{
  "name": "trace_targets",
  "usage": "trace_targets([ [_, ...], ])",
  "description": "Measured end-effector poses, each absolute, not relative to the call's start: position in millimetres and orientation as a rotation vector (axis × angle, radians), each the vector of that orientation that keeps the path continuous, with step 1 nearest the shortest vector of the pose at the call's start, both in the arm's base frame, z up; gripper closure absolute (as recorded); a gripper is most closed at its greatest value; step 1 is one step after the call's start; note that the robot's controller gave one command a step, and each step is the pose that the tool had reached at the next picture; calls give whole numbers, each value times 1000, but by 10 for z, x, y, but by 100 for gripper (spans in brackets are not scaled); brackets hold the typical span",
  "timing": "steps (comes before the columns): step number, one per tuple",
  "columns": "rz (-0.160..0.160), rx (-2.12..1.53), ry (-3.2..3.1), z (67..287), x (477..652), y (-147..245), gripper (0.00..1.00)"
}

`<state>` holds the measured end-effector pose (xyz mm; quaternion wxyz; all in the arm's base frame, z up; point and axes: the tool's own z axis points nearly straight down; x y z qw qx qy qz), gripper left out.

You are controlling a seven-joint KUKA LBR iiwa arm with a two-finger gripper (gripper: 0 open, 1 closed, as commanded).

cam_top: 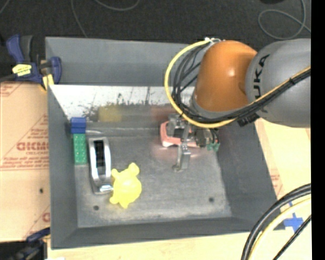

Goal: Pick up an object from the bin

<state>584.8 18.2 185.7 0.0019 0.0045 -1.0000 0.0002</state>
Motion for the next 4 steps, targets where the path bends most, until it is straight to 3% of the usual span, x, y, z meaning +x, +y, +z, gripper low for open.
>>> trace_targets([
  [2,0,14,-3146,1904,5861,185,0],
  [3,2,268,-3131,1879,5767,269,0],
  [4,2,380,-3133,1598,5832,493,0],
])
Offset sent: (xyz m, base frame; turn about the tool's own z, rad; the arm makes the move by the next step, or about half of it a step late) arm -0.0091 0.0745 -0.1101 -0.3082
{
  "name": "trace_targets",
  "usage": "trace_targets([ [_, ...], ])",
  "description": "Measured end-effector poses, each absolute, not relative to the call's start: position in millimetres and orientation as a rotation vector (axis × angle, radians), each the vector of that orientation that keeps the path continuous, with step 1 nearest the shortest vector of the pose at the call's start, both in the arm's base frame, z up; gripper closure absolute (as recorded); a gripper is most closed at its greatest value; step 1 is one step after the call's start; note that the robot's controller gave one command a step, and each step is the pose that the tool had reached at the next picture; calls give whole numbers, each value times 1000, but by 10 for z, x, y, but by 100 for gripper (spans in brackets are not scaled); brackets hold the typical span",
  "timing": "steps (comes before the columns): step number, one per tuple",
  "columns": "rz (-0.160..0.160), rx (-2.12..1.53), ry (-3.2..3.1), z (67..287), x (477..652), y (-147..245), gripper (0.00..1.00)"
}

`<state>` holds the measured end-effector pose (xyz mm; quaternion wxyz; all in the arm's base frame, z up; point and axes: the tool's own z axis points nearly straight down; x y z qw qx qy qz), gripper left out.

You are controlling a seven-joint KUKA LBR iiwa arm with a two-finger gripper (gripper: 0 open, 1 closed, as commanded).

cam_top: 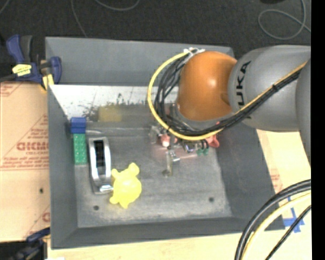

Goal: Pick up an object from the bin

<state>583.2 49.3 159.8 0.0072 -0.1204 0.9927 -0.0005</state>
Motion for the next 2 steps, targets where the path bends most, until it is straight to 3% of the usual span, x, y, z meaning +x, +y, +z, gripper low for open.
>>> trace_targets([
  [1,1,-91,3134,1173,5772,662,0],
  [2,-3,-379,3109,947,5621,842,0],
])
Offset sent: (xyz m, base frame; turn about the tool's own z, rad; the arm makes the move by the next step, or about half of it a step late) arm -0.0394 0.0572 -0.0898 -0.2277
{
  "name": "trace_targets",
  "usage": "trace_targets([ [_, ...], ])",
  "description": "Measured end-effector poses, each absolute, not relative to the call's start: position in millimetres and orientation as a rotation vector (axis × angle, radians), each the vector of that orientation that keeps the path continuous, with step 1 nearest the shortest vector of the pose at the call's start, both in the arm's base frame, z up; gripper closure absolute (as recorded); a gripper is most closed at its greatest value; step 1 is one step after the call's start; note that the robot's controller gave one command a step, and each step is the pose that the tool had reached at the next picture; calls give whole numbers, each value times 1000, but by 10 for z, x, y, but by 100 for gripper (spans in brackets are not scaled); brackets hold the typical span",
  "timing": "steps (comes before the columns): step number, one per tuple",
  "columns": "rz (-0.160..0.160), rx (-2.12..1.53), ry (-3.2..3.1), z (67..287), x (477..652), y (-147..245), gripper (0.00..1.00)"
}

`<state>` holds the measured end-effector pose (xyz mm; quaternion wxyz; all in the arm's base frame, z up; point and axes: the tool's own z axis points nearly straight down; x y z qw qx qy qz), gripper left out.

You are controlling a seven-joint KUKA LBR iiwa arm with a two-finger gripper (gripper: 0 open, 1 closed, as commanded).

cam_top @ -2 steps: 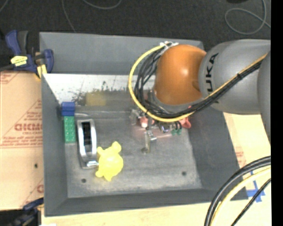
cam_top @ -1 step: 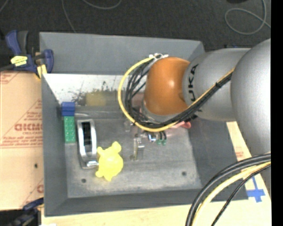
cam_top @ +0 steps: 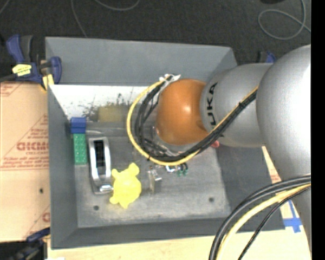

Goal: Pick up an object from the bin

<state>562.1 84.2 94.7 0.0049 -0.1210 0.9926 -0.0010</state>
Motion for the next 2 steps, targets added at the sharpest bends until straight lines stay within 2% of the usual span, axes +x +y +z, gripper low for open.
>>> trace_targets([
  [1,-3,-702,3050,782,5745,1146,0],
  [2,-5,-664,3062,703,5685,1458,100],
])
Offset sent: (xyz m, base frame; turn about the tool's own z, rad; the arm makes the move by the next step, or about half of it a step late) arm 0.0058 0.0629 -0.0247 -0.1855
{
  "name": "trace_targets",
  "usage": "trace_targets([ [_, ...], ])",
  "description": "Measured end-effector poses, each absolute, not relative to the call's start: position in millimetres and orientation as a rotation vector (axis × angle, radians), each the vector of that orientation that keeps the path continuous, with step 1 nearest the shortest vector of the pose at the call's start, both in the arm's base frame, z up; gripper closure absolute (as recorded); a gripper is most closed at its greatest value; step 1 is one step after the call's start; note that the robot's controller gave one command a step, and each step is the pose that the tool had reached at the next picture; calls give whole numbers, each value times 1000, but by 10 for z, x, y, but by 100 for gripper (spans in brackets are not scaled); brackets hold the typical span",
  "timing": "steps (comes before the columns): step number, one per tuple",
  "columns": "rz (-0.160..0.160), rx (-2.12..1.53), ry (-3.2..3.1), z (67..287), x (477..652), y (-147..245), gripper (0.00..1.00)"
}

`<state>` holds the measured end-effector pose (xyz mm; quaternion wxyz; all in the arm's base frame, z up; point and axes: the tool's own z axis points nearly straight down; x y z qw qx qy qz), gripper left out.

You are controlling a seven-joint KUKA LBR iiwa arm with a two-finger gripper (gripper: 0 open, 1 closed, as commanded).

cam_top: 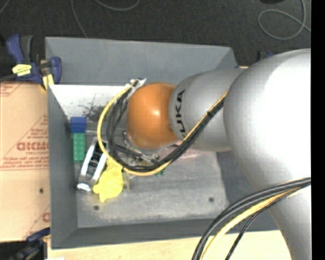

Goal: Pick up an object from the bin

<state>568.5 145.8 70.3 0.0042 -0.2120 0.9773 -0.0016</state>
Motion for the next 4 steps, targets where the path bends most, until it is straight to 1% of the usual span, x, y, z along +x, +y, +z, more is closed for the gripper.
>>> trace_targets([
  [1,-5,-664,3062,703,5686,1458,100],
  [2,-5,-674,3059,904,5696,1490,100],
  [3,-5,-673,3053,975,5728,1477,100],
  [4,-12,-756,3045,789,5689,1599,100],
])
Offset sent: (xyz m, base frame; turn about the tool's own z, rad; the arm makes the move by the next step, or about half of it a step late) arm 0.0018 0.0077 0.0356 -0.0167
